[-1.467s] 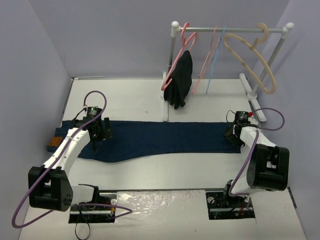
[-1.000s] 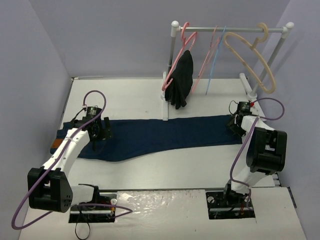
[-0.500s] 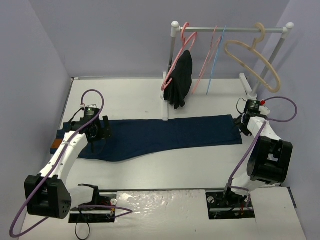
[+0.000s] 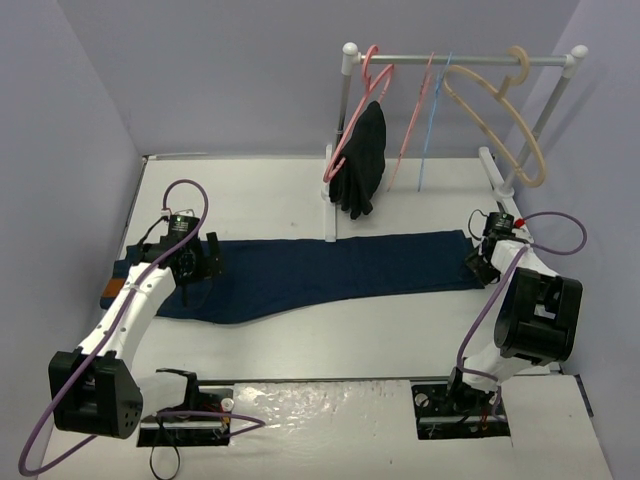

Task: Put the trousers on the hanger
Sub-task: Fold the trousers at the center of the board.

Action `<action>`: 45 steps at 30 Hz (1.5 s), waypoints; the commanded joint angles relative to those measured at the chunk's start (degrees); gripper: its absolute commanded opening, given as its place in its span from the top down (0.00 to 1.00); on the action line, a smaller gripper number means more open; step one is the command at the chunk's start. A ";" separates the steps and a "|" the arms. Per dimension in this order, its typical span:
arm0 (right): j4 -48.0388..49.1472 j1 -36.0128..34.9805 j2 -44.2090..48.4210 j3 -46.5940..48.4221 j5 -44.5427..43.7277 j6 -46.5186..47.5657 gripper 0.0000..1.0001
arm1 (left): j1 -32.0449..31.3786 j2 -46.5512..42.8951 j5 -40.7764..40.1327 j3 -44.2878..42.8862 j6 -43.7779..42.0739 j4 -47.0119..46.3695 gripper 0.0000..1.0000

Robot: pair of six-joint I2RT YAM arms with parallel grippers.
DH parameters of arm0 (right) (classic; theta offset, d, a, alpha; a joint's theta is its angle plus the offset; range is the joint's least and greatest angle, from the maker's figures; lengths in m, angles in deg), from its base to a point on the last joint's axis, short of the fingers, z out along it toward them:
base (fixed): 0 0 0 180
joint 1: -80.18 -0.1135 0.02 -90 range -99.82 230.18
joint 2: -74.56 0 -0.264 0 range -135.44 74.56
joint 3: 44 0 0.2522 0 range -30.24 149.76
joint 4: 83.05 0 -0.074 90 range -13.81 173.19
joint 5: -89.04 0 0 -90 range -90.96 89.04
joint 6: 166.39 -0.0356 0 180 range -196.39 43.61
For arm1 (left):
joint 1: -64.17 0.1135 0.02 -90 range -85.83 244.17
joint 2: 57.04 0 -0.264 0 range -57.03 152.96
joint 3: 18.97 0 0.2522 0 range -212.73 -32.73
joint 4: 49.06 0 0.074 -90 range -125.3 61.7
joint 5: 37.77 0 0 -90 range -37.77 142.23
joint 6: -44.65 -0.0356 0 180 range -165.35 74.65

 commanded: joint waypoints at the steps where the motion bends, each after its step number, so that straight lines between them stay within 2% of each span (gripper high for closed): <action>1: 2.05 -0.10 -0.56 -0.58 -0.81 -1.91 0.63 | -0.01 -1.21 -0.20 -2.47 0.12 -0.95 0.03; 11: 4.39 0.07 -1.79 -0.90 -1.27 -1.32 0.66 | 0.08 -1.21 -0.38 -2.38 0.12 -0.86 0.03; 14: 4.49 0.07 -1.76 -0.60 -1.24 -0.90 0.75 | 0.08 -1.10 -0.46 -2.38 0.15 -0.95 0.03; 19: 4.37 0.07 0.00 0.01 -1.98 0.36 0.98 | 0.02 -1.12 -0.46 -2.47 0.12 -0.98 0.03; 20: 4.29 0.07 0.58 0.12 -2.20 0.65 1.00 | -0.01 -1.09 -0.44 -2.47 0.12 -1.01 0.03; 32: -1.02 0.17 12.30 0.24 -5.55 -1.18 1.00 | 0.00 -1.03 -0.47 -2.56 0.12 -0.85 0.03; 39: -3.87 1.07 15.78 -1.66 -7.63 -3.51 1.00 | 0.07 -1.12 -0.38 -2.55 0.11 -0.77 0.03; 45: -4.48 2.14 15.26 -6.15 -7.82 -6.57 1.00 | 0.08 -1.01 -0.42 -2.47 0.03 -0.55 0.03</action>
